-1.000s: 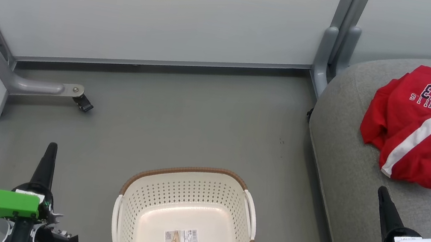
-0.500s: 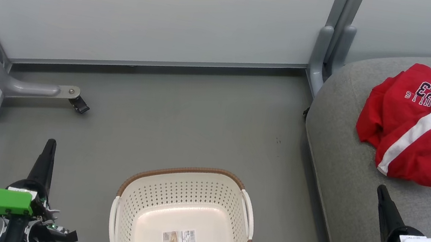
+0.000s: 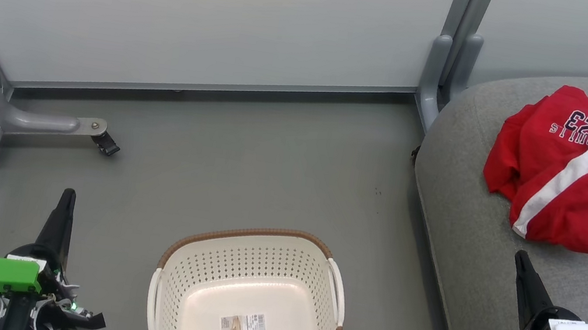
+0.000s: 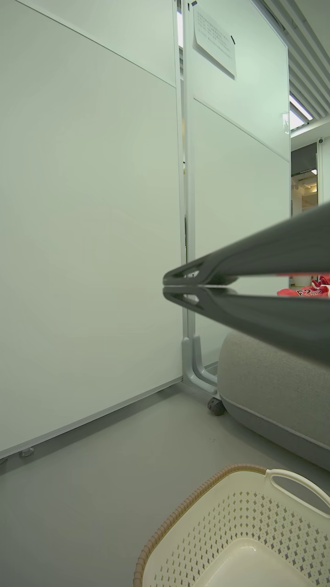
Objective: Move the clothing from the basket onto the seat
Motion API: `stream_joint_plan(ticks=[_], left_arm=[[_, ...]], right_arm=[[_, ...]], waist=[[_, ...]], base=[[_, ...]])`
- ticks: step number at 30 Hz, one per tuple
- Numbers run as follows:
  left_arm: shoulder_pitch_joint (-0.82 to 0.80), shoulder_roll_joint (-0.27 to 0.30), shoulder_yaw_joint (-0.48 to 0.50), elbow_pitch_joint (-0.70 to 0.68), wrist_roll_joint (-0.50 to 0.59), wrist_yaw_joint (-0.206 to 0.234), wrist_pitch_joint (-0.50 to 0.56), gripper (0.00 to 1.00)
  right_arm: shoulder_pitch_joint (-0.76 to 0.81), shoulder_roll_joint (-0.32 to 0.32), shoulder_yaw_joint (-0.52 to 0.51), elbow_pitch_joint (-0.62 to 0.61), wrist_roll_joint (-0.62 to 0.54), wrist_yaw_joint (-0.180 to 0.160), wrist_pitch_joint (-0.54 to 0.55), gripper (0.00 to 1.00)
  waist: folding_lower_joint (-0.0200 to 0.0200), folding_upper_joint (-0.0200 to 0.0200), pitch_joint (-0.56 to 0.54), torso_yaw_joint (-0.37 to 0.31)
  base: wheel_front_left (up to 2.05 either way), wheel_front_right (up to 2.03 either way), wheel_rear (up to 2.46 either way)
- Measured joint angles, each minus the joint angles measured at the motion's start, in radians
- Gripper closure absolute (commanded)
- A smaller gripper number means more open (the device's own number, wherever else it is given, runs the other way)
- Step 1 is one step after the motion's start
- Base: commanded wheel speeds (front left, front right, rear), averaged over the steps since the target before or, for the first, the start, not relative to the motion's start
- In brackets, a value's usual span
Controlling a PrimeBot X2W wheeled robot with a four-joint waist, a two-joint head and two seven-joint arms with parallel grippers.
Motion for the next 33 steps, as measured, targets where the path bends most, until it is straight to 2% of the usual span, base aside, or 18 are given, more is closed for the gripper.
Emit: stream_joint_plan(ticks=[33], left_arm=[[0.0,0.0,0.0,0.0,0.0,0.0,0.0,1.0]], right_arm=[[0.0,0.0,0.0,0.0,0.0,0.0,0.0,1.0]], waist=[[0.0,0.0,0.0,0.0]], base=[[0.0,0.0,0.0]])
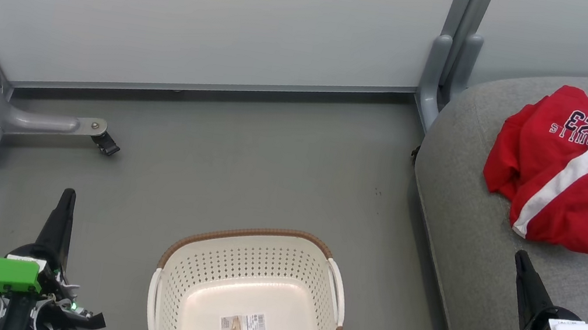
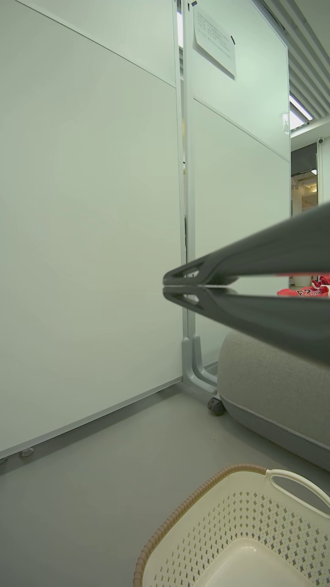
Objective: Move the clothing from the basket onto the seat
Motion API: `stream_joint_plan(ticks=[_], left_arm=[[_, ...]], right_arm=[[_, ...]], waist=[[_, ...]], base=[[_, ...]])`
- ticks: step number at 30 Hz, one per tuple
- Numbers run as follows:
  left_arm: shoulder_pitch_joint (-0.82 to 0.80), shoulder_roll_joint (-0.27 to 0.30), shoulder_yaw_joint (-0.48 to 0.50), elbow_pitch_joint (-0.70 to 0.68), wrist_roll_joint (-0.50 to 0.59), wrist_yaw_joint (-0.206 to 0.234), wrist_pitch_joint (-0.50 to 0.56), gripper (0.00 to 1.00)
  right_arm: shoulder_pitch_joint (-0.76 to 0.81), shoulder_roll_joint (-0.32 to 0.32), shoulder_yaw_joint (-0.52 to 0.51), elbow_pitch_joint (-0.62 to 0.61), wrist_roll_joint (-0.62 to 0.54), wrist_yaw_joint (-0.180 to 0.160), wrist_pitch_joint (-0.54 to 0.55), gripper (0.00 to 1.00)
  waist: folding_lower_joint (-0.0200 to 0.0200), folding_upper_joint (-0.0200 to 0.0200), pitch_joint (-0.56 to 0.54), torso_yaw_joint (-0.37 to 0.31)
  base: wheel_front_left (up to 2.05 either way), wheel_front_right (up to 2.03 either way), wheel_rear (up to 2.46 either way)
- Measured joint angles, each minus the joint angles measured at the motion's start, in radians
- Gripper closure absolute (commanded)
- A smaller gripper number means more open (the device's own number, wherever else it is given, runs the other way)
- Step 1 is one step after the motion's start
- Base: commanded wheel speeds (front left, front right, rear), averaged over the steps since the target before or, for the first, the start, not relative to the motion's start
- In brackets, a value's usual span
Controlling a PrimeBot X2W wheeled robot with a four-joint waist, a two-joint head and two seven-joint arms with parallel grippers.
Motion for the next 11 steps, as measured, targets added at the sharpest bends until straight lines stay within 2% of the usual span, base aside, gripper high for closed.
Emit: stream_joint_plan(ticks=[11], left_arm=[[0.0,0.0,0.0,0.0,0.0,0.0,0.0,1.0]], right_arm=[[0.0,0.0,0.0,0.0,0.0,0.0,0.0,1.0]], waist=[[0.0,0.0,0.0,0.0]], base=[[0.0,0.0,0.0]])
